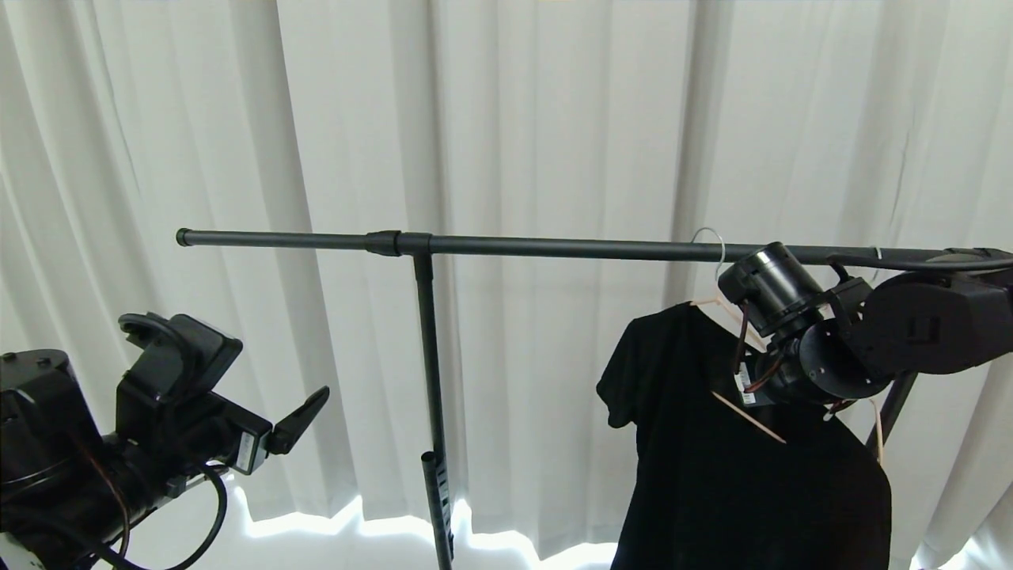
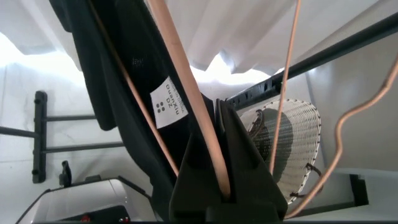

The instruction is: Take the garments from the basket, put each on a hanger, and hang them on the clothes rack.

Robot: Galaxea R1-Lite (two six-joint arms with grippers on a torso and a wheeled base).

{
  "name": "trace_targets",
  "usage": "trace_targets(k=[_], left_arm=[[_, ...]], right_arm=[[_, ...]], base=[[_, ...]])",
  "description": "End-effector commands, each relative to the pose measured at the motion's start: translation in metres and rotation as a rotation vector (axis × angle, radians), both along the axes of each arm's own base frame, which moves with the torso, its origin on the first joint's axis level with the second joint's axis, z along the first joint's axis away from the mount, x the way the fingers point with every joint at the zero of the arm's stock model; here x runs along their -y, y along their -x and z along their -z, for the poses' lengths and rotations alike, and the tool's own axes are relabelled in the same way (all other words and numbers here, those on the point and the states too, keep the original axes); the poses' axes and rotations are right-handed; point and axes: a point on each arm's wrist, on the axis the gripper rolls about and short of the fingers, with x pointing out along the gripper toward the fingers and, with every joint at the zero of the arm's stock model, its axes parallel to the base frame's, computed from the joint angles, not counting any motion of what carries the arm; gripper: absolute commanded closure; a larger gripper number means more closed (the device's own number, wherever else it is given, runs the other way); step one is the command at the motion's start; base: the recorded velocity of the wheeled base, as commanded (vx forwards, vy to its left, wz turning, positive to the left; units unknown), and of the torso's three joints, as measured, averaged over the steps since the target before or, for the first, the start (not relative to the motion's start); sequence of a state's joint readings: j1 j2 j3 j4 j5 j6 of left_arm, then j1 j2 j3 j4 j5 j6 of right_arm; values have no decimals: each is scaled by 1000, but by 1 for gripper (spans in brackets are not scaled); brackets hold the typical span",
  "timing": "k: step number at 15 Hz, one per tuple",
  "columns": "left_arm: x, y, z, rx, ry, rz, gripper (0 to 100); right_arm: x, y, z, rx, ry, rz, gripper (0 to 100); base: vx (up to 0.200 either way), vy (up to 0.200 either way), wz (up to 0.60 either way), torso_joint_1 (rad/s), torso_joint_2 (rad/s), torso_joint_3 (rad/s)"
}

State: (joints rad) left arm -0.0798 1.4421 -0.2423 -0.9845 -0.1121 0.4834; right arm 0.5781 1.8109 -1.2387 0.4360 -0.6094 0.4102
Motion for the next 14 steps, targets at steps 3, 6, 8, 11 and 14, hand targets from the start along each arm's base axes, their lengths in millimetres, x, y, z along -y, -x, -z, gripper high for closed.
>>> trace_targets(k=[3,6,8,11,14], left_arm=[[0,0,0,2,0,0,0],[0,1,0,2,2,-1,0],[0,1,-1,3,2,-1,0],[0,1,-1,3,2,-1,0],[0,1,-1,3,2,-1,0]], right_arm=[[0,-5,0,1,0,6,100],[-1,-10,2,2,1,14,100],[-2,-11,3,-4,5,13,100],[-2,-10,3,-2,3,14,100],[0,-8,-2,12,-9,17,0]], base=[[0,0,0,0,0,0],[0,0,0,0,0,0],[0,0,0,0,0,0],[0,0,0,0,0,0],[0,0,0,0,0,0]])
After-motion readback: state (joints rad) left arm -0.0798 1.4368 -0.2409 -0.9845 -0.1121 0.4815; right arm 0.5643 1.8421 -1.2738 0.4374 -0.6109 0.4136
